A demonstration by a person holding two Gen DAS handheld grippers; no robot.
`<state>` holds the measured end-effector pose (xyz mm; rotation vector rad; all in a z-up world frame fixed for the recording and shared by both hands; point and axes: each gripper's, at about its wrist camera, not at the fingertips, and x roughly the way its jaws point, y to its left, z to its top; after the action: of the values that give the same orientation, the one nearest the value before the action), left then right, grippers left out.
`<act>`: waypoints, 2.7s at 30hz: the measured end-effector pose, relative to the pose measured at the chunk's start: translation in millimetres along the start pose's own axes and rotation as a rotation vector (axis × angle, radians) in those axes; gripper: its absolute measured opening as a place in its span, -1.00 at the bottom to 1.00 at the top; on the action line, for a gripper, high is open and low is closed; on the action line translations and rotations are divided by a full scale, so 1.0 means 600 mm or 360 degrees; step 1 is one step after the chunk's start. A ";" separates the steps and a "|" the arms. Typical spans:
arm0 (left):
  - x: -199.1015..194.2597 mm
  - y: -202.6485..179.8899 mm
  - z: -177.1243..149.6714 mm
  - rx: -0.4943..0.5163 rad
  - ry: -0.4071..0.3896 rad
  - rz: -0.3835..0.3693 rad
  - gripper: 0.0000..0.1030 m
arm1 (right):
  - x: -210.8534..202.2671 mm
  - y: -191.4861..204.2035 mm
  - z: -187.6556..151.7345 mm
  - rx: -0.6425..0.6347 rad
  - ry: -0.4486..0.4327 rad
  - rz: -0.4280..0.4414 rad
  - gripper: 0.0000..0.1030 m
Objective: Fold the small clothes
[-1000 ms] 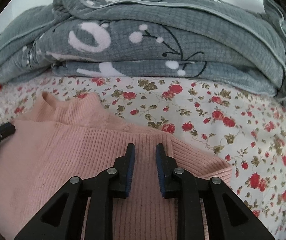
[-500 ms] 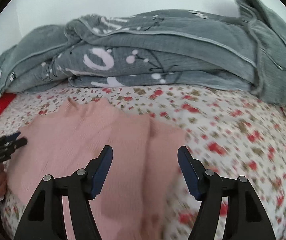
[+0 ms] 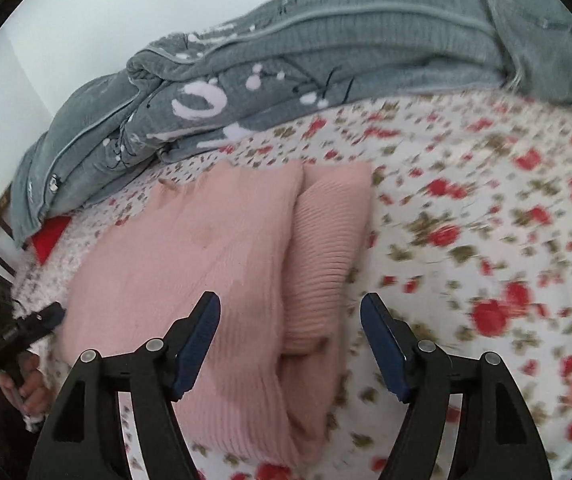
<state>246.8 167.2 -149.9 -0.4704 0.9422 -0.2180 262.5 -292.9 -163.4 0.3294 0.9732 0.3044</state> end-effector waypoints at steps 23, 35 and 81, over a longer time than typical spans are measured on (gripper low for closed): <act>-0.055 -0.094 0.000 0.0064 0.0053 -0.0013 -0.55 | -0.070 0.047 0.001 0.0010 -0.0108 0.0049 -0.62; -0.088 -0.082 -0.115 0.0128 0.0134 -0.0038 -0.48 | -0.200 0.036 -0.110 -0.0080 -0.0136 0.0066 -0.60; -0.142 -0.043 -0.219 0.0256 -0.0021 0.0108 0.27 | -0.018 0.269 -0.171 -0.0545 -0.0144 -0.0525 -0.12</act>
<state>90.7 138.7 -141.1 -0.2913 0.9185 -0.2271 153.5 -136.7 -143.8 -0.1294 0.8523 0.1486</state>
